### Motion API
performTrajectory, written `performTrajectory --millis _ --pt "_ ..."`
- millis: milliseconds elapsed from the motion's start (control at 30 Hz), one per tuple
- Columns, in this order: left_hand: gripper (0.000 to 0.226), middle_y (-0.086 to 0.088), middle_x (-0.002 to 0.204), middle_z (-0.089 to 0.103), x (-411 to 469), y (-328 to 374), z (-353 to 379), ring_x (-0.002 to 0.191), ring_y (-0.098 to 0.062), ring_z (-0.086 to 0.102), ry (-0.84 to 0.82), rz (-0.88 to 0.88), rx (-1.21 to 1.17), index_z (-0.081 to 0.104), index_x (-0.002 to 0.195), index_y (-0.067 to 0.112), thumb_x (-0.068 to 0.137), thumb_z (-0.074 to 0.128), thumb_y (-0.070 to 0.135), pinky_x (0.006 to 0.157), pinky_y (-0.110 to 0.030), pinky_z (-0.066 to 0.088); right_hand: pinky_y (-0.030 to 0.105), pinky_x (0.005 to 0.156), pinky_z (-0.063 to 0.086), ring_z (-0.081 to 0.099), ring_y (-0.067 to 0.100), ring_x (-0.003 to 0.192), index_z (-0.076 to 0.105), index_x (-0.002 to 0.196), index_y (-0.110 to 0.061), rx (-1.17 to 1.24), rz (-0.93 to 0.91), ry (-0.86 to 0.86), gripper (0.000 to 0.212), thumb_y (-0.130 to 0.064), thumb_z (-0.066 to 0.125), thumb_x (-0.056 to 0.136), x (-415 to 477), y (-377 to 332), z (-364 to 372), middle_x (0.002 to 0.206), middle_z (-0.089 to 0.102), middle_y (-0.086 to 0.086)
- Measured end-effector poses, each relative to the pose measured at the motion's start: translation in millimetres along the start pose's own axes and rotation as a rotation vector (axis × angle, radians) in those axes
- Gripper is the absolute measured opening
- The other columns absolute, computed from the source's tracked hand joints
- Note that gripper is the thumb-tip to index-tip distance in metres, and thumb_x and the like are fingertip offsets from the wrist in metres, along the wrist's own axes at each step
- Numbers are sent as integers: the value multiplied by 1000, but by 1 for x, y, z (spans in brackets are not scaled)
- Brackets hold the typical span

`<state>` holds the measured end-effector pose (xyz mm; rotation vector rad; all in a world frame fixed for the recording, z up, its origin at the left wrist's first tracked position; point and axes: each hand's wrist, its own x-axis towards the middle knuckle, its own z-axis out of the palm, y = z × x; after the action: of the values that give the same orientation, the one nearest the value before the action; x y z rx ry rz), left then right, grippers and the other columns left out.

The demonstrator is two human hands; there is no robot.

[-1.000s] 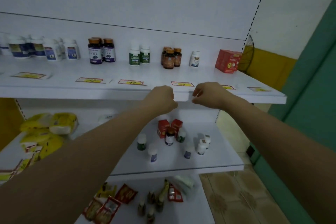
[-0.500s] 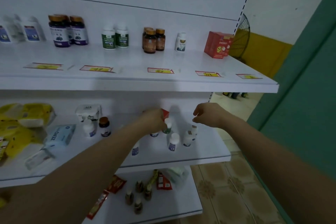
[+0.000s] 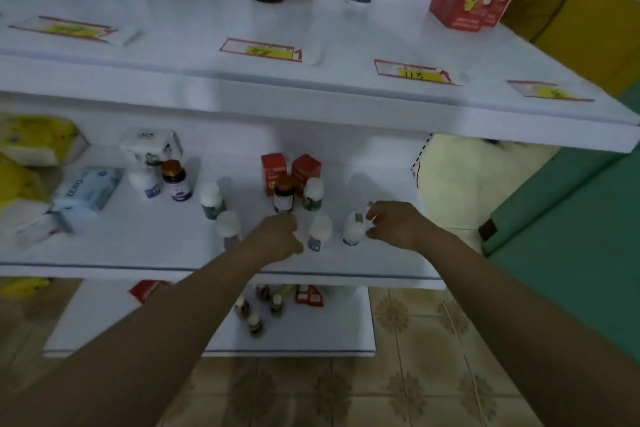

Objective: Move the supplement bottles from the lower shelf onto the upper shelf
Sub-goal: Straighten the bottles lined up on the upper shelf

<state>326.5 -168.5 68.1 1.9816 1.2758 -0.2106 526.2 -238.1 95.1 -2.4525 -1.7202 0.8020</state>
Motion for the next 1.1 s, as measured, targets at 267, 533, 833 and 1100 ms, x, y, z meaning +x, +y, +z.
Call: performTrajectory --millis 267,533,833,1100 --pt "23 -9 107 51 26 -69 17 101 -22 52 160 -298 -121 54 107 4 88 61 16 78 -24 37 32 102 38 44 28 127 26 147 -9 134 -1 -71 69 -20 62 89 47 -18 61 139 44 16" --pt "64 -22 134 48 56 -116 6 126 -36 47 406 -408 -267 35 134 -5 84 68 16 99 -38 41 44 98 46 49 37 122 22 146 -14 172 63 -22 71 -22 62 89 91 -32 103 137 44 22" --pt "62 -10 130 55 80 -129 21 120 -28 51 448 -174 -477 46 132 11 77 75 12 92 -30 39 31 89 38 49 32 120 37 136 -16 300 -92 57 59 -23 67 85 109 -64 139 132 52 13" --pt "45 0 97 53 62 -123 25 96 -19 50 359 -105 -809 50 115 20 78 75 17 78 -28 43 29 84 41 53 18 104 44 126 -18 592 -119 -46 55 -29 73 80 92 -69 133 115 52 0"
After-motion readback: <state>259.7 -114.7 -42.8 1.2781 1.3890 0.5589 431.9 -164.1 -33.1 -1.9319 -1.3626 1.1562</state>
